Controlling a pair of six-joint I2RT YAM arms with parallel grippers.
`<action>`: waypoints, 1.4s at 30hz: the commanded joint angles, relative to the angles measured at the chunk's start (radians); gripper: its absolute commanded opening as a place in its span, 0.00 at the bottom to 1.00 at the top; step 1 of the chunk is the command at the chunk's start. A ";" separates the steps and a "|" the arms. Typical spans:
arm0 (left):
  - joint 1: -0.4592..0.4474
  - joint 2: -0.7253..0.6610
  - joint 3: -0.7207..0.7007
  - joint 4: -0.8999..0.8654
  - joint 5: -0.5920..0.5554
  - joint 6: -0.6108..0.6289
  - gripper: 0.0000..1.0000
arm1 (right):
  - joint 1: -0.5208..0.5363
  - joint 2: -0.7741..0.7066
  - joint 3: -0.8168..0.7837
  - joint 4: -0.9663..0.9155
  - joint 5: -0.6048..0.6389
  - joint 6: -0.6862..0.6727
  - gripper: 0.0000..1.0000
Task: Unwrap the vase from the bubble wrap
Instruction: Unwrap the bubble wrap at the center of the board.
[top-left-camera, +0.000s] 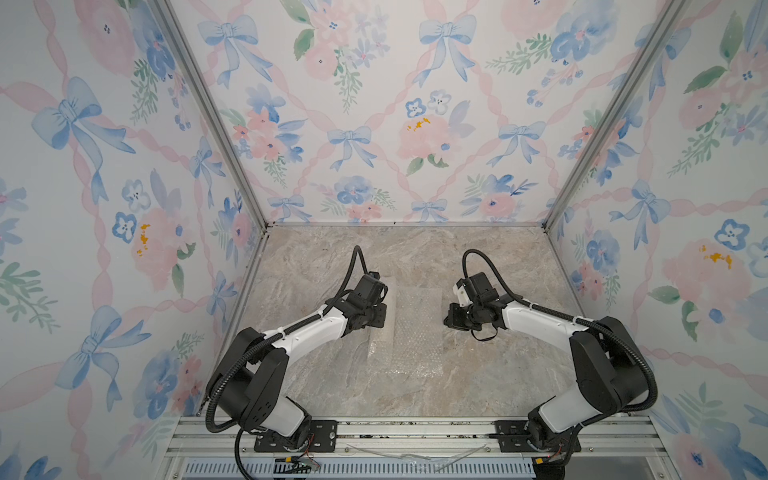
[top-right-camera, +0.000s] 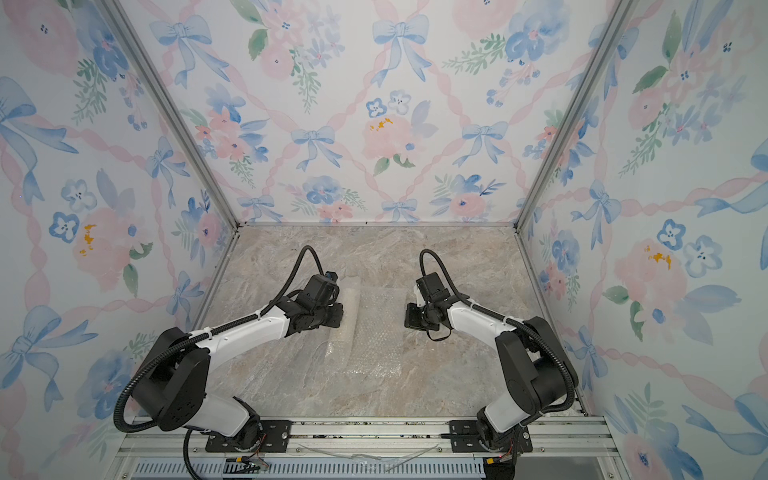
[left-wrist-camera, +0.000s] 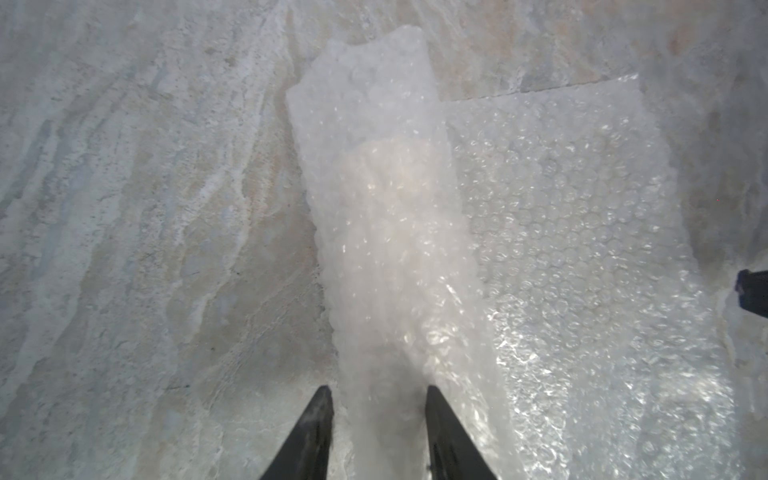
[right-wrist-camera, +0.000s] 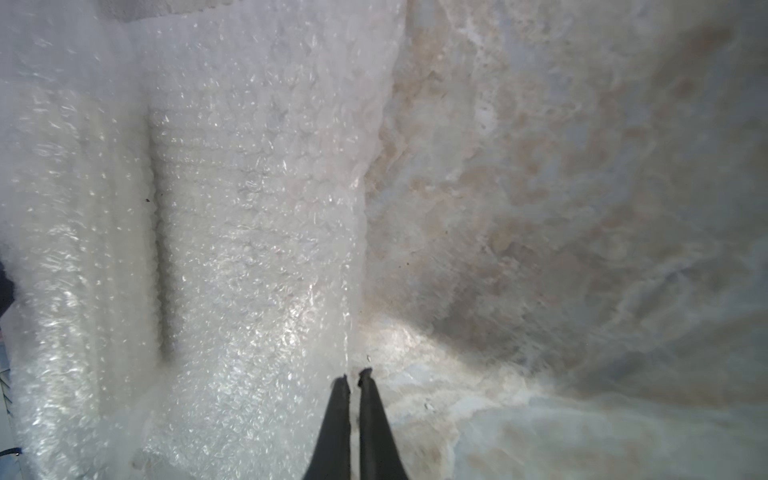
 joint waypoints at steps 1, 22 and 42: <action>0.041 -0.030 -0.044 -0.055 -0.018 -0.008 0.39 | -0.009 -0.025 0.025 -0.015 -0.014 -0.011 0.10; -0.117 -0.137 0.110 -0.091 -0.109 0.045 0.40 | 0.045 -0.063 0.077 -0.034 -0.005 -0.020 0.35; -0.121 0.097 0.145 -0.215 -0.123 0.041 0.38 | 0.095 -0.015 0.126 -0.021 -0.030 -0.028 0.36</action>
